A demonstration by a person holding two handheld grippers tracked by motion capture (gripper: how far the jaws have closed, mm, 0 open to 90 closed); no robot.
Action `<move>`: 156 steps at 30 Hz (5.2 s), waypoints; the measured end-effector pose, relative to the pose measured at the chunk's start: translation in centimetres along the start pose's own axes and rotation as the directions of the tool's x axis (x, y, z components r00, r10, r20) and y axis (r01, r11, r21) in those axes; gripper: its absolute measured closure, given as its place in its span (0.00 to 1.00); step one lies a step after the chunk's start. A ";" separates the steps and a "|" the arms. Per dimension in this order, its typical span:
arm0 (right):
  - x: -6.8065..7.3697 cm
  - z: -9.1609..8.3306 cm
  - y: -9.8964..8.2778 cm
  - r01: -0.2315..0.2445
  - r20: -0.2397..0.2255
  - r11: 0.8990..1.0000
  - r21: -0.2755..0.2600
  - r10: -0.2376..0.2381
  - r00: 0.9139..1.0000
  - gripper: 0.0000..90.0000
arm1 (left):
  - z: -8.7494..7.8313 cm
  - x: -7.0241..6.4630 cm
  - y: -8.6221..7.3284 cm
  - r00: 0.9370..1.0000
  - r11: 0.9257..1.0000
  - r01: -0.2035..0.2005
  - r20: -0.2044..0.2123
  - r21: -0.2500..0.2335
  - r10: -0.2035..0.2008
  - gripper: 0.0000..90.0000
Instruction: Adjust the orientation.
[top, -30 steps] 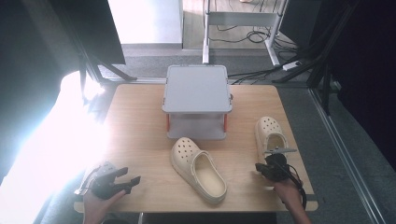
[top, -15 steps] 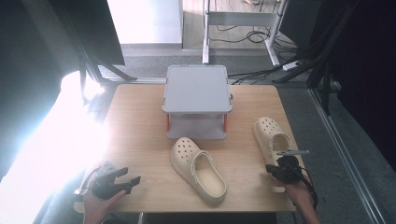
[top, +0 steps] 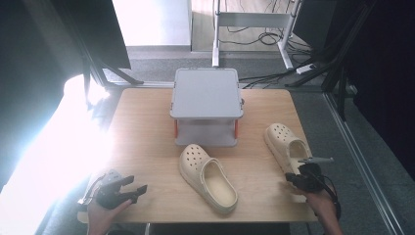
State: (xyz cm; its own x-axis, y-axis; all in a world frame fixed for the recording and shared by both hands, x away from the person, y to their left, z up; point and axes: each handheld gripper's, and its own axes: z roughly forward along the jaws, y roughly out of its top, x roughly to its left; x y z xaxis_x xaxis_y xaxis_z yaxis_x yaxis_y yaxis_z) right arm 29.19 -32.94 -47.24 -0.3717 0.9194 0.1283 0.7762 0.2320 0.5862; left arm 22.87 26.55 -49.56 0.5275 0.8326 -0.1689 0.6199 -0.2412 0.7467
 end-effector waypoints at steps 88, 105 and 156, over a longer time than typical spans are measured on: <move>6.0 -0.4 8.5 0.162 -0.148 0.987 -0.023 -0.163 0.975 0.87 | -0.1 0.0 0.0 1.000 1.000 0.000 0.002 0.000 0.000 0.37; 9.6 1.1 9.7 0.210 -0.182 0.977 -0.027 -0.211 0.960 0.87 | -0.1 0.0 0.0 1.000 1.000 -0.001 0.001 -0.002 0.001 0.37; 15.7 4.8 11.2 0.286 -0.248 0.957 0.057 -0.263 0.932 0.64 | -0.1 0.1 0.0 1.000 1.000 -0.001 0.008 -0.005 0.002 0.37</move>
State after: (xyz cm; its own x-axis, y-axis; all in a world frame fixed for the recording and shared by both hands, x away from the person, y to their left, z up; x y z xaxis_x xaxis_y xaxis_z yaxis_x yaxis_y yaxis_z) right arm 34.43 -14.39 -42.50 -0.6774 0.7172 0.1637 0.6656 0.5028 0.5515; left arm 22.83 26.69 -49.50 0.5330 0.8282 -0.1729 0.6160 -0.2398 0.7503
